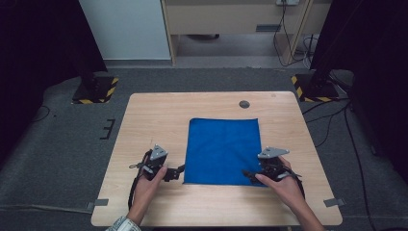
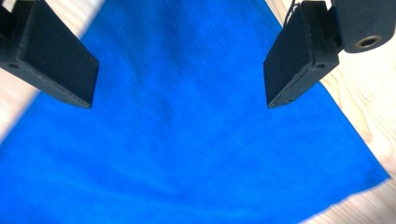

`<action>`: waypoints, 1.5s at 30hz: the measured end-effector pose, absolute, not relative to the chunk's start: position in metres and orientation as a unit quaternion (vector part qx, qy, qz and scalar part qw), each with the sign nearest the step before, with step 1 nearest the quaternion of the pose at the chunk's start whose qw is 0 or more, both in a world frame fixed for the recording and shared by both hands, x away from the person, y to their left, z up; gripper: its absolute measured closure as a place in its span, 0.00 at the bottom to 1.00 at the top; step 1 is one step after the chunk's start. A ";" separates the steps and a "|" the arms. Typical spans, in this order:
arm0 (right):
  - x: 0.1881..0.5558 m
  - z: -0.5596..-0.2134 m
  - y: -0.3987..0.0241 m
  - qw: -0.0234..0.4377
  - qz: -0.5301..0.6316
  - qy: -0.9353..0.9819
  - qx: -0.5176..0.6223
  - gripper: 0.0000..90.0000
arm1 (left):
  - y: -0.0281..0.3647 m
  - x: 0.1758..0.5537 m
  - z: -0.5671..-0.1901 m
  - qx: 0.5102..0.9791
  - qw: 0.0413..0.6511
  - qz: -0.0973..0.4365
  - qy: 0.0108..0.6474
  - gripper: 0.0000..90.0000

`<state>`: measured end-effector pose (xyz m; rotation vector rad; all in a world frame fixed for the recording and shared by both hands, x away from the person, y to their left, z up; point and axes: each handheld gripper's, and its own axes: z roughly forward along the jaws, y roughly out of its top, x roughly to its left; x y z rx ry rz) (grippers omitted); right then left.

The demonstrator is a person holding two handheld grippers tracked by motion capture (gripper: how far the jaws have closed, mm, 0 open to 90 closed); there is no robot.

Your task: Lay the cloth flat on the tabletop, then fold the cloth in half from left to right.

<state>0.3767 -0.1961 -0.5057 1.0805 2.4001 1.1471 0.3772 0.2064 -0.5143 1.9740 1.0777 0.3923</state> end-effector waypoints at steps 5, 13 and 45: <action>0.381 -0.500 -0.174 0.137 0.402 0.836 0.348 0.12 | 0.211 0.378 -0.513 0.782 0.417 0.158 0.435 0.06; 0.380 -0.490 -0.137 0.132 0.407 0.851 0.305 0.17 | 0.213 0.379 -0.513 0.781 0.411 0.168 0.440 0.07; 0.357 -0.518 0.018 0.086 0.386 0.894 0.209 0.61 | 0.240 0.389 -0.516 0.762 0.389 0.185 0.484 0.09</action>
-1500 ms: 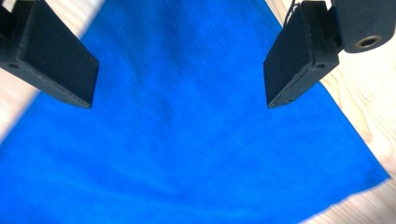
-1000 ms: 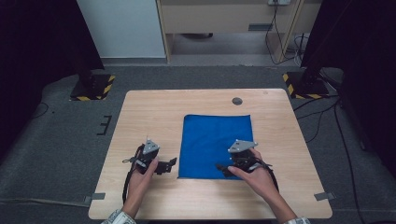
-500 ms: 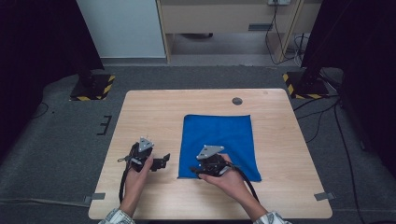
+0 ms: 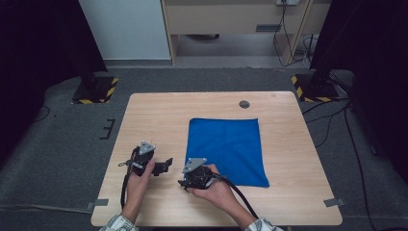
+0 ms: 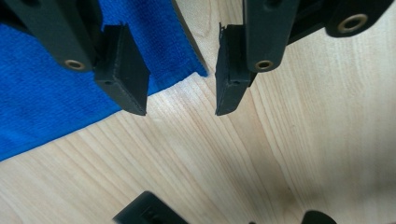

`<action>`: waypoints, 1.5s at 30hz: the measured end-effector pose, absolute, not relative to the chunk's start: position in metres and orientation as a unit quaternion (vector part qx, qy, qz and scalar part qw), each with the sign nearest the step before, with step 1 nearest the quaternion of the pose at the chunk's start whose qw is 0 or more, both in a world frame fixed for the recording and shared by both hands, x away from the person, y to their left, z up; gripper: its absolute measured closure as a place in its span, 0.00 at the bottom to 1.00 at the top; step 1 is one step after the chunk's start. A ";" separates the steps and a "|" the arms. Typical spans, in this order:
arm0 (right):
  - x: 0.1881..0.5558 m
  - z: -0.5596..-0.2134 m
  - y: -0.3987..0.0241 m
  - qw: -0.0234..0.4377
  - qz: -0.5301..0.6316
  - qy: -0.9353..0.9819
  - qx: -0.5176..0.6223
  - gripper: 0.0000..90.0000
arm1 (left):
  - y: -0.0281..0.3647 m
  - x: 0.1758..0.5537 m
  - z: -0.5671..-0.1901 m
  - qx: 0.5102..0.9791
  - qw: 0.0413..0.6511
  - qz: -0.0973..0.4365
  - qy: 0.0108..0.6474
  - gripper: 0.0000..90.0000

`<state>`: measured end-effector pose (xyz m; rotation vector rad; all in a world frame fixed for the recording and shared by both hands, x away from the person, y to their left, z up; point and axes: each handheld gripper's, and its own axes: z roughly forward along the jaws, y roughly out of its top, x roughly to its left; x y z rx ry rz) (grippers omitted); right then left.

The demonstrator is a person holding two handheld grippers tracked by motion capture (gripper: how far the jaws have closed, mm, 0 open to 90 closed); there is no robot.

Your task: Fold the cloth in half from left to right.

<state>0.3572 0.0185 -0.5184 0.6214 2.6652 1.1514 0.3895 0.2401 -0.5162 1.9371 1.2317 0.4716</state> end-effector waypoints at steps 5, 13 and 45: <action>0.358 -0.524 0.020 0.090 0.370 0.901 0.205 0.64 | 0.240 0.391 -0.515 0.765 0.392 0.176 0.480 0.12; 0.363 -0.528 0.013 0.090 0.377 0.892 0.232 0.89 | 0.238 0.390 -0.509 0.763 0.410 0.169 0.470 0.12; 0.330 -0.521 0.030 0.070 0.413 0.880 0.224 0.96 | 0.203 0.509 -0.503 0.794 0.379 0.192 0.434 0.48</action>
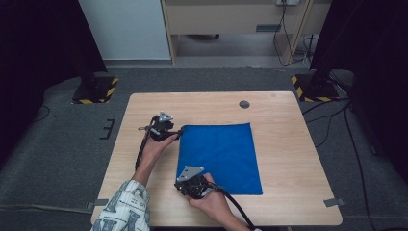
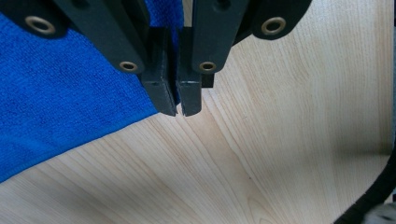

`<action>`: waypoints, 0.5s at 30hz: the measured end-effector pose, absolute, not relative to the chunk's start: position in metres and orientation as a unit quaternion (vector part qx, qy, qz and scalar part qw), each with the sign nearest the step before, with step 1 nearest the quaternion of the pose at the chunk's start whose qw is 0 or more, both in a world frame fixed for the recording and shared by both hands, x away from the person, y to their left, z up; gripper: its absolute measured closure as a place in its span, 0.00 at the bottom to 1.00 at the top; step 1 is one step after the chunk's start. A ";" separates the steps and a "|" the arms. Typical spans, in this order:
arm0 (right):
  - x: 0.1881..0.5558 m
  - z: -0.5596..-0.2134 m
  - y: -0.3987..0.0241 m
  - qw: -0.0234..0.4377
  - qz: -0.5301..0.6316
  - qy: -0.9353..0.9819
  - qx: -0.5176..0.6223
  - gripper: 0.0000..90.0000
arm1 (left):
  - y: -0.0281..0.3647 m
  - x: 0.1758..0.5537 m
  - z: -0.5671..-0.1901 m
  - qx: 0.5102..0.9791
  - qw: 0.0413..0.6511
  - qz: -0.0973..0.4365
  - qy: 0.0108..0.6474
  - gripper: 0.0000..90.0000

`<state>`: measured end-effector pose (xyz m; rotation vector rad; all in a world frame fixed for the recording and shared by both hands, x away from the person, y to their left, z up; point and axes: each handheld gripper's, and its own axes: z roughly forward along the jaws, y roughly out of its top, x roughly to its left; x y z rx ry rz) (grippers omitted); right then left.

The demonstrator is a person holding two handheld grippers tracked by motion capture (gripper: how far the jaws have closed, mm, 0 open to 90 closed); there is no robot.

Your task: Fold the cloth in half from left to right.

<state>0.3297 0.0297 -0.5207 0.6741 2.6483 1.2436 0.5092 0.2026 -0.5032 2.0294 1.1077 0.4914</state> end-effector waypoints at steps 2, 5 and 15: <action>0.329 -0.520 0.030 0.068 0.415 0.879 0.226 0.96 | 0.201 0.517 -0.510 0.801 0.368 0.181 0.437 0.48; 0.328 -0.522 0.030 0.067 0.415 0.878 0.227 0.96 | 0.201 0.524 -0.514 0.791 0.384 0.165 0.446 0.51; 0.327 -0.524 0.029 0.062 0.424 0.872 0.237 0.96 | 0.196 0.532 -0.528 0.794 0.390 0.175 0.433 0.67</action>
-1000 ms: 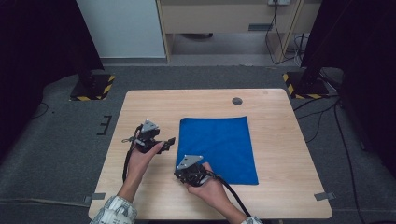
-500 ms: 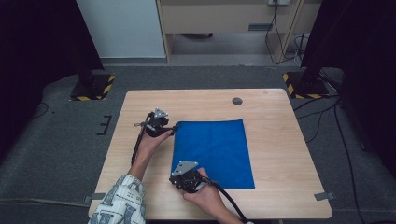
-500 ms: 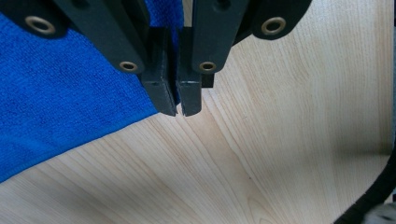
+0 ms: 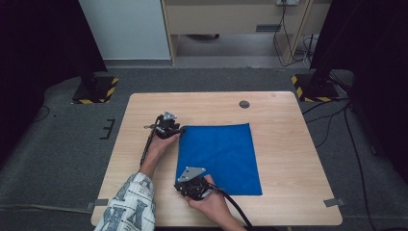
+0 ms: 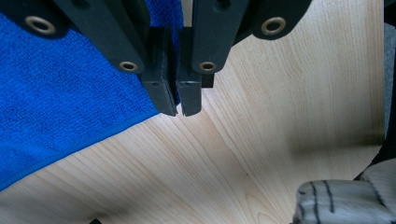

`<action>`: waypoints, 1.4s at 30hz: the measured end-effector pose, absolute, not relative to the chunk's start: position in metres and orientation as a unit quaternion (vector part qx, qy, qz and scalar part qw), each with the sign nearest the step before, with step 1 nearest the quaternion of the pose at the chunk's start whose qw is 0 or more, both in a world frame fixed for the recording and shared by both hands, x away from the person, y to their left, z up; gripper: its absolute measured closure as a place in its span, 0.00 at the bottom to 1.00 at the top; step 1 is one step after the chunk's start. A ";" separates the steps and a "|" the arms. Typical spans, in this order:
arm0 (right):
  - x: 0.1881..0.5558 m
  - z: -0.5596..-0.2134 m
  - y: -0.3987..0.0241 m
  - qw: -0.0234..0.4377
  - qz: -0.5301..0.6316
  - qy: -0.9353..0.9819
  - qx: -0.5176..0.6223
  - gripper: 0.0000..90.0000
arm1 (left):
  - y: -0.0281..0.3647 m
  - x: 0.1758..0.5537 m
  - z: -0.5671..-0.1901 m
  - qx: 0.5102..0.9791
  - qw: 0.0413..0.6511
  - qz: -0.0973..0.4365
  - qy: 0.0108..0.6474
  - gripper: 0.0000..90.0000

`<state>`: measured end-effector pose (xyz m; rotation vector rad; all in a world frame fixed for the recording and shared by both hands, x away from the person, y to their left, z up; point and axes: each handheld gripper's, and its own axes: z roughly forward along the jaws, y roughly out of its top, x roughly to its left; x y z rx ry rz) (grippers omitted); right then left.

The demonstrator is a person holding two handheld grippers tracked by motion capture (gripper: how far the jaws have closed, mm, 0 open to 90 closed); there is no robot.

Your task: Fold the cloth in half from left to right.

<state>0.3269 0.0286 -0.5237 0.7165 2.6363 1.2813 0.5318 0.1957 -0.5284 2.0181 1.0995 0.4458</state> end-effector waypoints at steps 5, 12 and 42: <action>0.326 -0.522 0.028 0.064 0.427 0.869 0.243 0.97 | 0.194 0.540 -0.531 0.796 0.397 0.131 0.437 0.89; 0.323 -0.515 0.025 0.071 0.430 0.865 0.247 0.97 | 0.196 0.544 -0.519 0.779 0.417 0.124 0.451 0.97; 0.305 -0.476 0.046 0.119 0.470 0.841 0.241 0.98 | 0.215 0.532 -0.467 0.765 0.420 0.162 0.461 0.97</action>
